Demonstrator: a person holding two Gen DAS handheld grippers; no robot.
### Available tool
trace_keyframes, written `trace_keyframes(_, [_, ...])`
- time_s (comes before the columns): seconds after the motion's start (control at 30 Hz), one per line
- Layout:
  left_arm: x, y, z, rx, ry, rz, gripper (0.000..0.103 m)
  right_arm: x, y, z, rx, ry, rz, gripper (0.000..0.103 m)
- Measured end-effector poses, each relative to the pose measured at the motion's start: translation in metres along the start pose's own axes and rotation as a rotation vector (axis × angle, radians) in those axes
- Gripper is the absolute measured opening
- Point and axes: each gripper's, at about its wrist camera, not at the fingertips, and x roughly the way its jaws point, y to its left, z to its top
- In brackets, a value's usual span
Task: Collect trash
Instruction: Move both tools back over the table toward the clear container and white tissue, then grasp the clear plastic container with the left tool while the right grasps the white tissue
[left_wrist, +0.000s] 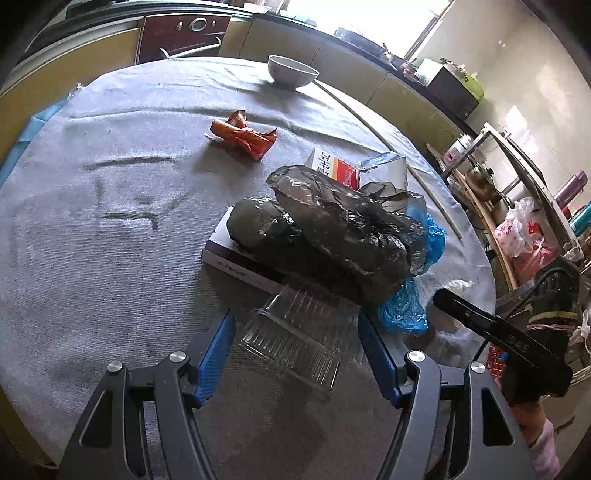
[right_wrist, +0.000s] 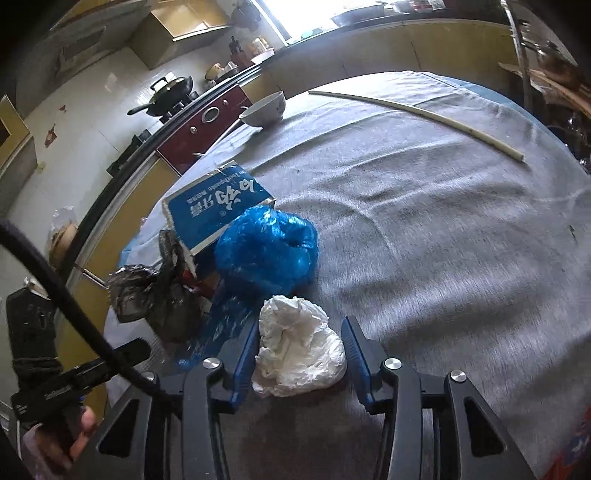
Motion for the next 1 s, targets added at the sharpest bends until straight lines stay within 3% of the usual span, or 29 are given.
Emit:
trace_keyframes(0.37, [-0.027,0.018,-0.023,-0.002,-0.038,-0.011,0.071,-0.028,-0.003,-0.02,0.008,-0.01,0.045,0.048])
trace_keyframes(0.7, [-0.045,0.03,-0.06,0.069,0.034,0.142,0.07,-0.047,0.012,-0.028,-0.046,-0.043,0.058,0.048])
trace_keyframes(0.87, [-0.068,0.035,-0.062,-0.021,-0.003,0.086,0.07,-0.056,0.011,-0.031,-0.045,-0.058,0.067,0.048])
trace_keyframes(1.0, [-0.07,0.018,-0.05,-0.07,0.007,0.02,0.073,-0.062,0.009,-0.034,-0.037,-0.064,0.08,0.048])
